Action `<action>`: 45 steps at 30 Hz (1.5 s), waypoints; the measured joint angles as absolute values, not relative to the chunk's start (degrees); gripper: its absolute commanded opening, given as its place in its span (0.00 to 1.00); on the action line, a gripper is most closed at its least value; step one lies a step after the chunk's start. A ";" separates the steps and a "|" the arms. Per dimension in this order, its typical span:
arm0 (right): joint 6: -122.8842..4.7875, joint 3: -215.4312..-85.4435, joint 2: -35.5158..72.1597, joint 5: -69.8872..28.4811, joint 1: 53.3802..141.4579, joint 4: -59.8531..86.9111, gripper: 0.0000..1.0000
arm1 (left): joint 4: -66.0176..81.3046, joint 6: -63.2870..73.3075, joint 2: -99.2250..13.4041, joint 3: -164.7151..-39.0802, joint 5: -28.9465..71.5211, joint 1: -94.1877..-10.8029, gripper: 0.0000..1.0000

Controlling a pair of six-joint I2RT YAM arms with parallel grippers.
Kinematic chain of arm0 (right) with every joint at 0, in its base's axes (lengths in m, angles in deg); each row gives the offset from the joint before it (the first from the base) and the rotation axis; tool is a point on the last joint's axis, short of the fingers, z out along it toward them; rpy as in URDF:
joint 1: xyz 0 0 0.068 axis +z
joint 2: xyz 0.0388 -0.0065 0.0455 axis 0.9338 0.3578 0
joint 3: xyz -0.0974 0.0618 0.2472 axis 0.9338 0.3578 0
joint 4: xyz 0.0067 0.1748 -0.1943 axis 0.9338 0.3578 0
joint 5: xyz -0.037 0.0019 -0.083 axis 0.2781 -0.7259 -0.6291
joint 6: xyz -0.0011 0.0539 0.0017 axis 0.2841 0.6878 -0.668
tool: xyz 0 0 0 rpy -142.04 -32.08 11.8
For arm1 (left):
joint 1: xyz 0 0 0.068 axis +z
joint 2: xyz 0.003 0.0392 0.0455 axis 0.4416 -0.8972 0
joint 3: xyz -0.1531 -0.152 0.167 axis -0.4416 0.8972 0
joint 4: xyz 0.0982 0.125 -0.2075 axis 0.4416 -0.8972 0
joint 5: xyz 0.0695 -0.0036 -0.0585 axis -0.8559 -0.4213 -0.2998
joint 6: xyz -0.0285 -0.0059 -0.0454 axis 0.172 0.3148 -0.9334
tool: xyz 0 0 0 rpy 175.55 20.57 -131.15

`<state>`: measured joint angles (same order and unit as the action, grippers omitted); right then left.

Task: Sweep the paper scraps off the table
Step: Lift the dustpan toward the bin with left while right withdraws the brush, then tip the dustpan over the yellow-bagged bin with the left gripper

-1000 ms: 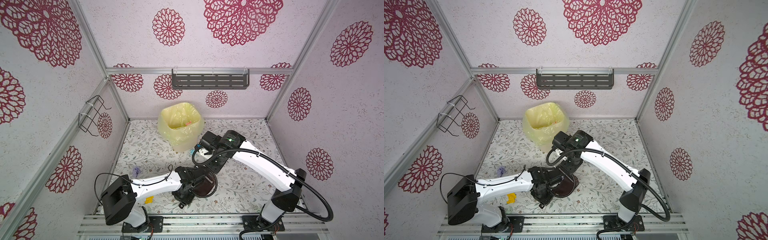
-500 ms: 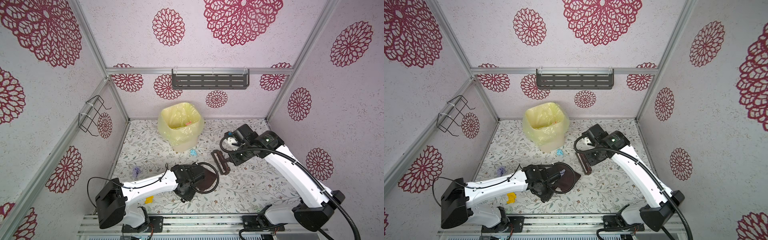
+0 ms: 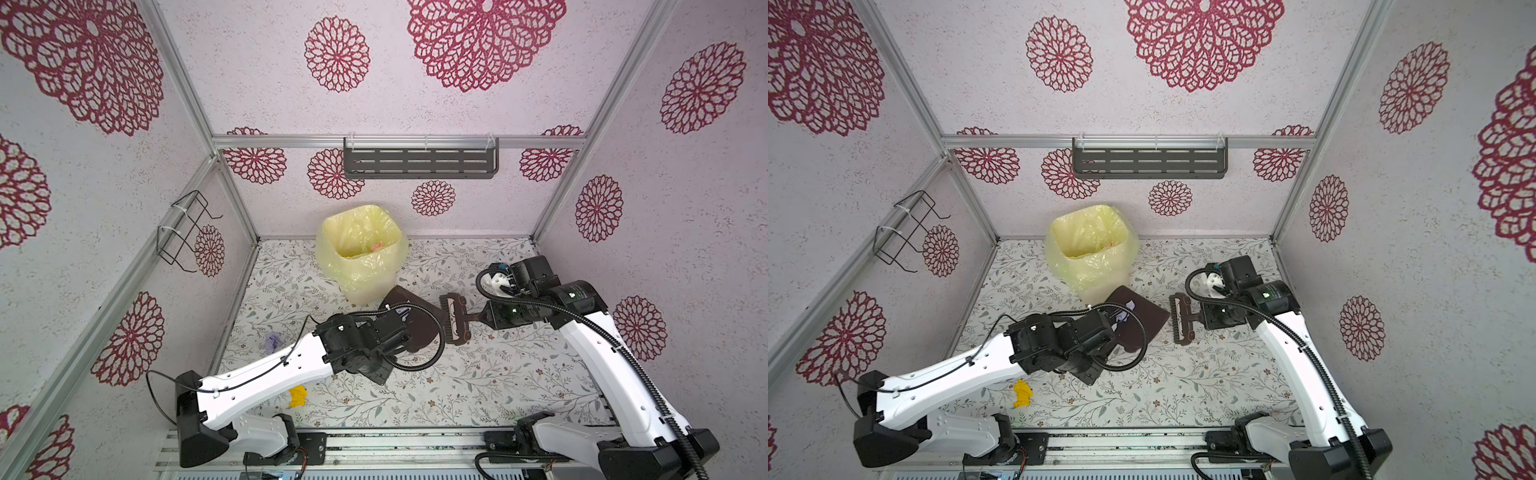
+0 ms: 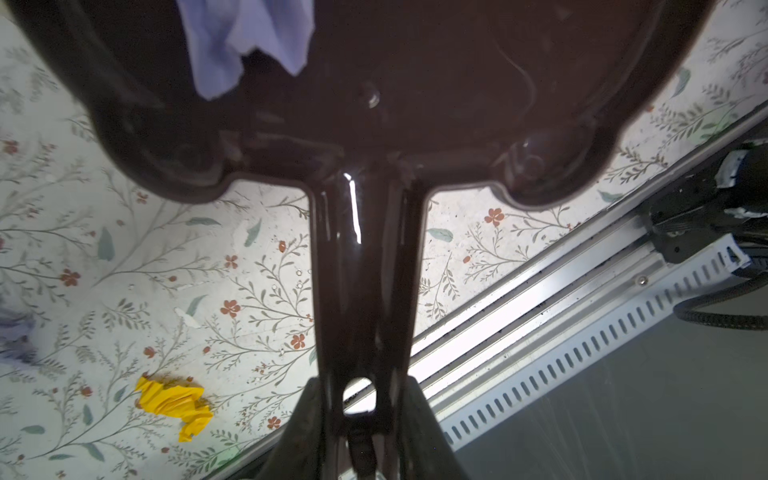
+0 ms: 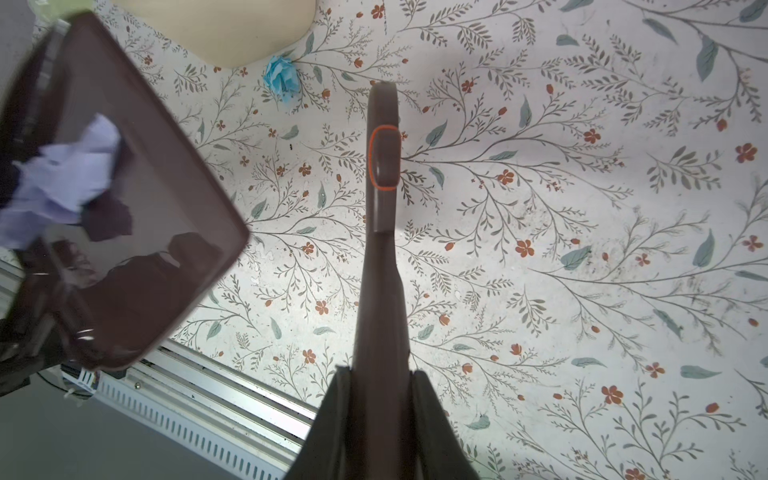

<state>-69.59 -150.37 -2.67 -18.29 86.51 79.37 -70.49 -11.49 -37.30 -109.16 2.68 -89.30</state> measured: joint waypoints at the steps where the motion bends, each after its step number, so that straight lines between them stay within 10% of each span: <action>1: -69.59 -149.94 -2.87 -17.50 85.75 79.06 0.00 | -71.86 -11.53 -36.86 -110.82 1.85 -89.30 0.00; 29: -69.70 -147.23 -6.41 -8.84 78.77 77.47 0.00 | -90.70 7.09 -37.47 -140.53 -0.12 -47.42 0.00; 45: -70.86 -147.16 -8.01 -7.90 77.37 78.98 0.00 | -91.38 16.58 -60.14 -158.21 -5.51 -42.98 0.00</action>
